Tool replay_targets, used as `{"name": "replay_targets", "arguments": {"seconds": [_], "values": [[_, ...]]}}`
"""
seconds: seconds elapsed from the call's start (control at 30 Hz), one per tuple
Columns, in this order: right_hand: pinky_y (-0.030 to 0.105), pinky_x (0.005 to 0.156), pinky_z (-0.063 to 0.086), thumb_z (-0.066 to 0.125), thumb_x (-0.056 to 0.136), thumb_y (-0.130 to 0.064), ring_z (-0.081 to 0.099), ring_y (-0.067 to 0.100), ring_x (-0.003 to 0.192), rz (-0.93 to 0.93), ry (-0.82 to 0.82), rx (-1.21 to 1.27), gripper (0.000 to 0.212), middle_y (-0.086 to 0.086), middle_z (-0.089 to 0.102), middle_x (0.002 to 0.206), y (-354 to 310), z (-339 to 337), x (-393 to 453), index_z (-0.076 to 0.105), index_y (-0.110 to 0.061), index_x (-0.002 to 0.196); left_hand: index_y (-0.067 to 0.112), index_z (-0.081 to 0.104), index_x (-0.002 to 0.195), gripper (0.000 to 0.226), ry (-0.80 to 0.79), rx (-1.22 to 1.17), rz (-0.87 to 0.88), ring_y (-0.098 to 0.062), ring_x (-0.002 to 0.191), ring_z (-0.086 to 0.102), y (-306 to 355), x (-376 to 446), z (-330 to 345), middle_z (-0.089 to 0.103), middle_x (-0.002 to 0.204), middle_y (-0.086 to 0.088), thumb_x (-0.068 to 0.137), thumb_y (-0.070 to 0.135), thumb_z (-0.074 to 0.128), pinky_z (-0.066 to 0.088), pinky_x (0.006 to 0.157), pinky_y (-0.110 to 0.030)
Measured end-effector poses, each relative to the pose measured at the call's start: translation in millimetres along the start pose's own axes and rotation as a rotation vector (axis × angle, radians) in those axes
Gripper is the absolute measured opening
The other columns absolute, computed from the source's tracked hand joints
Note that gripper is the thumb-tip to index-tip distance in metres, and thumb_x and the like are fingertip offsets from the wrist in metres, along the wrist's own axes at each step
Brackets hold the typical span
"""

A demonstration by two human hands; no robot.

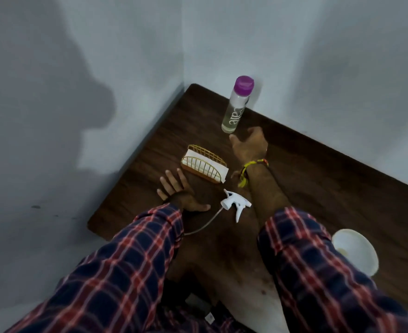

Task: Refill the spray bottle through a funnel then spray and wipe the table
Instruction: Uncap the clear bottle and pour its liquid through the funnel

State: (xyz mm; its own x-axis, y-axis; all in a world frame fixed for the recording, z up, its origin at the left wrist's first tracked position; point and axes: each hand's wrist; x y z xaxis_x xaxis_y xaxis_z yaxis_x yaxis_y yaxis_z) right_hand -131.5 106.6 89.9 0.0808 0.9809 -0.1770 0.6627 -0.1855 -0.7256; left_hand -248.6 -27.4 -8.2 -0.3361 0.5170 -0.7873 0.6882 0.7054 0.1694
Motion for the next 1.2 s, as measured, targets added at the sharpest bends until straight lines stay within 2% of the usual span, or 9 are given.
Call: {"name": "replay_targets", "arguments": {"seconds": [0.2, 0.47, 0.63, 0.83, 0.9, 1.0, 1.1, 1.13, 1.2], "values": [[0.031, 0.097, 0.046, 0.086, 0.071, -0.031, 0.059, 0.027, 0.118, 0.039, -0.033, 0.124, 0.083, 0.013, 0.059, 0.131, -16.1, 34.7, 60.9, 0.043, -0.005, 0.137, 0.013, -0.046, 0.134, 0.162, -0.034, -0.024, 0.012, -0.048, 0.130, -0.042, -0.5, 10.6, 3.7, -0.055, 0.136, -0.023, 0.049, 0.074, 0.078, -0.012, 0.107, -0.068], [0.022, 0.091, 0.044, 0.083, 0.076, -0.022, 0.062, 0.025, 0.115, -0.041, 0.116, 0.199, 0.059, 0.010, 0.065, 0.125, -22.0, 56.1, 87.0, 0.056, -0.005, 0.125, 0.012, -0.046, 0.134, 0.160, -0.016, -0.071, 0.026, -0.049, 0.129, -0.043, 0.8, 10.6, 7.3, -0.053, 0.137, -0.024, 0.053, 0.071, 0.078, -0.015, 0.105, -0.069], [0.039, 0.098, 0.052, 0.085, 0.071, -0.024, 0.064, 0.026, 0.112, -0.019, 0.182, 0.209, 0.062, 0.009, 0.067, 0.121, 1.3, 41.7, 62.9, 0.059, -0.007, 0.124, 0.011, -0.048, 0.132, 0.160, -0.024, -0.063, 0.030, -0.049, 0.128, -0.044, 0.7, 6.6, 4.4, -0.056, 0.134, -0.024, 0.054, 0.071, 0.078, -0.014, 0.106, -0.069], [0.028, 0.088, 0.054, 0.085, 0.071, -0.028, 0.064, 0.011, 0.095, -0.139, 0.259, 0.273, 0.053, -0.003, 0.068, 0.104, 15.2, -16.0, -5.2, 0.062, -0.012, 0.116, 0.011, -0.041, 0.138, 0.159, 0.046, -0.066, 0.066, -0.048, 0.133, -0.039, 2.0, -9.6, 0.9, -0.049, 0.140, -0.025, 0.053, 0.071, 0.079, -0.009, 0.108, -0.069], [0.025, 0.084, 0.053, 0.084, 0.071, -0.028, 0.066, 0.012, 0.092, -0.188, 0.268, 0.318, 0.049, -0.006, 0.067, 0.100, 11.8, -36.7, -32.3, 0.062, -0.015, 0.113, 0.012, -0.036, 0.142, 0.150, 0.048, -0.098, 0.060, -0.045, 0.138, -0.033, -1.0, -15.0, -6.2, -0.043, 0.146, -0.023, 0.061, 0.063, 0.079, -0.007, 0.112, -0.065], [0.031, 0.085, 0.055, 0.080, 0.072, -0.034, 0.066, 0.015, 0.094, -0.231, 0.269, 0.376, 0.048, -0.002, 0.068, 0.102, 13.1, -71.6, -75.8, 0.058, -0.019, 0.113, 0.009, -0.019, 0.150, 0.116, 0.112, -0.263, 0.049, -0.036, 0.147, -0.015, 10.5, -41.3, -23.5, -0.018, 0.160, -0.017, 0.084, 0.042, 0.070, -0.002, 0.119, -0.056], [0.027, 0.083, 0.056, 0.080, 0.073, -0.026, 0.067, 0.010, 0.092, -0.265, 0.197, 0.455, 0.047, -0.002, 0.068, 0.102, 14.9, -100.5, -111.9, 0.058, -0.020, 0.115, 0.011, 0.002, 0.155, 0.073, 0.390, -0.532, 0.381, -0.025, 0.150, 0.001, 37.5, -89.4, -34.8, 0.005, 0.163, -0.011, 0.100, 0.030, 0.048, 0.007, 0.121, -0.043], [0.022, 0.081, 0.055, 0.081, 0.075, -0.021, 0.067, 0.006, 0.089, -0.285, 0.169, 0.469, 0.046, -0.003, 0.069, 0.099, 16.2, -110.2, -122.2, 0.058, -0.019, 0.115, 0.015, 0.012, 0.155, 0.063, 0.402, -0.695, 0.552, -0.019, 0.149, 0.012, 49.2, -113.0, -40.2, 0.015, 0.162, -0.007, 0.103, 0.031, 0.043, 0.014, 0.120, -0.036], [0.020, 0.076, 0.055, 0.080, 0.075, -0.016, 0.066, 0.003, 0.081, -0.319, 0.121, 0.478, 0.043, -0.007, 0.069, 0.091, 18.9, -126.3, -139.0, 0.059, -0.016, 0.111, 0.019, 0.032, 0.150, 0.051, 0.263, -1.008, 0.883, -0.009, 0.141, 0.033, 71.4, -162.2, -56.2, 0.036, 0.154, -0.002, 0.103, 0.035, 0.042, 0.027, 0.118, -0.033]]}}
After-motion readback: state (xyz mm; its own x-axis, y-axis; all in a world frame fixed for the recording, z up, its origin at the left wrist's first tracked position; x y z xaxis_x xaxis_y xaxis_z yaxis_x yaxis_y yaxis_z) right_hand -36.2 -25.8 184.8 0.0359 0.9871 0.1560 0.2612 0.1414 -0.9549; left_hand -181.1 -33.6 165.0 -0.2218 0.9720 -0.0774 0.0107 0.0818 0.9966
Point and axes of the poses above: each hand's wrist, its own x-axis towards the middle knuckle, its own z-axis out of the palm, y = z × x
